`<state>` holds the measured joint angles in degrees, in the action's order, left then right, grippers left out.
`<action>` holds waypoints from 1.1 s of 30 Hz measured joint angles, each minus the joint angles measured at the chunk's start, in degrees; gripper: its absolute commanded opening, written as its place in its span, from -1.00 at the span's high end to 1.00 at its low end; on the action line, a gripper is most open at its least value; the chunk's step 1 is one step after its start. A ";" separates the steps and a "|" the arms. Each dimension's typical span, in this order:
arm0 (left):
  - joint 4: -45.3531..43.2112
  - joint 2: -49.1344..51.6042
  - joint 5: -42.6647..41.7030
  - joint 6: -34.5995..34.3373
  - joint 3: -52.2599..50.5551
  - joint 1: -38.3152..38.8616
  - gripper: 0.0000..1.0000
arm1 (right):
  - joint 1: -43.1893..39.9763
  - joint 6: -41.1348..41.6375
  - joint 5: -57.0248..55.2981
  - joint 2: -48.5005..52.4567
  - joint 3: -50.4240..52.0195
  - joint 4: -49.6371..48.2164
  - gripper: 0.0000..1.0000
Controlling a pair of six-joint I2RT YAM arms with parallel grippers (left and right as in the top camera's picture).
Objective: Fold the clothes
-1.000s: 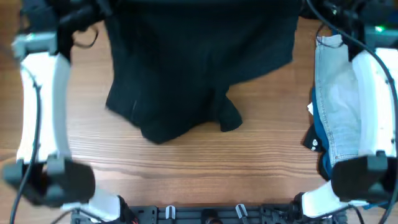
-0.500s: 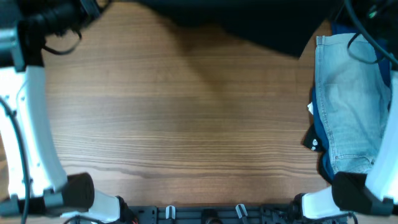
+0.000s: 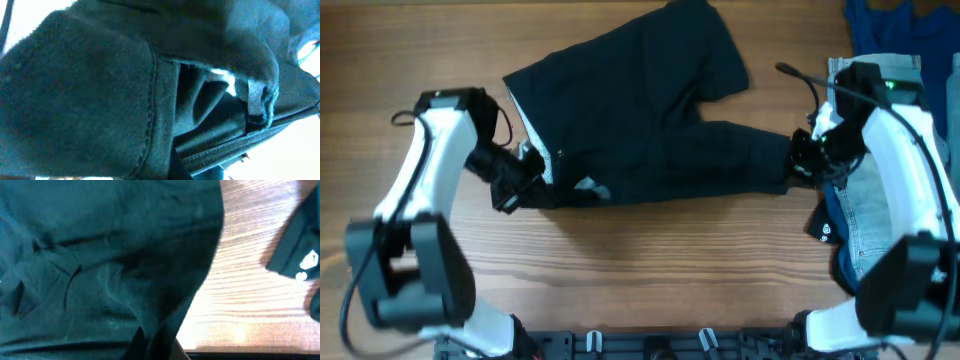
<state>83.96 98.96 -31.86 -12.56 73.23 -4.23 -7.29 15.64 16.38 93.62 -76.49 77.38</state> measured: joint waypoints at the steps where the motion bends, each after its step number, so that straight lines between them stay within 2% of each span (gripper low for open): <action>1: -0.22 -5.86 0.24 -0.13 -2.99 -0.07 0.92 | -0.28 0.61 -0.02 -3.87 1.64 0.17 0.92; 7: 3.67 -32.89 0.26 -5.03 -9.44 -1.03 0.92 | -0.44 1.20 -1.36 -20.61 2.95 2.58 0.92; 10: -0.09 -40.96 0.55 -9.75 -9.68 -1.14 0.92 | -0.44 -2.56 0.61 -24.55 3.04 -4.79 0.91; 12: -6.56 -43.45 1.40 -13.53 -9.66 -1.11 0.92 | -0.42 -5.55 5.33 -23.45 3.08 -15.39 0.92; 13: -7.06 -43.41 1.75 -14.27 -9.68 -1.11 0.92 | -0.15 -6.23 6.62 -22.38 3.48 -19.26 0.92; 15: -15.17 -40.39 3.30 -17.11 -12.00 -1.11 0.92 | 2.95 -7.41 8.72 -16.17 3.28 -33.29 0.92; 20: -30.29 -25.88 12.81 -26.73 -16.61 -1.22 0.92 | 12.57 -10.60 5.79 2.99 3.93 -62.97 0.92; 24: -40.68 -16.24 21.18 -36.20 -16.94 -1.53 0.92 | 16.46 -11.06 2.93 13.40 3.89 -76.43 0.92; 26: -44.72 -13.29 23.06 -38.01 -16.94 -1.57 0.92 | 17.20 -10.97 2.14 16.61 3.85 -82.14 0.89; 27: -47.08 -11.58 23.71 -38.49 -16.94 -1.57 0.92 | 17.55 -10.95 1.95 18.25 3.85 -84.35 0.78; 28: -48.59 -9.40 24.41 -39.04 -16.96 -1.66 0.90 | 17.84 -10.84 1.97 19.76 3.82 -86.51 0.35; 29: -49.22 -7.96 25.40 -39.26 -16.98 -1.70 0.46 | 18.14 -10.80 1.64 20.81 3.82 -88.37 -0.31; 30: -49.55 -7.19 26.49 -39.30 -17.07 -1.79 -0.16 | 18.18 -10.86 0.72 21.35 3.82 -90.25 -0.79; 31: -49.51 -6.88 28.24 -39.32 -17.11 -2.05 -0.29 | 18.01 -10.78 0.02 21.40 3.82 -91.21 -0.99; 32: -49.46 -6.84 30.53 -39.47 -17.16 -2.93 -0.29 | 17.18 -10.80 -0.96 21.40 3.63 -92.32 -0.99; 33: -49.51 -6.84 31.87 -39.85 -17.16 -3.56 -0.44 | 16.57 -10.86 -1.46 21.40 3.50 -92.50 -0.99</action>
<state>34.46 92.12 0.01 -52.40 56.07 -7.79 9.28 4.78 14.92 115.02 -72.99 -15.11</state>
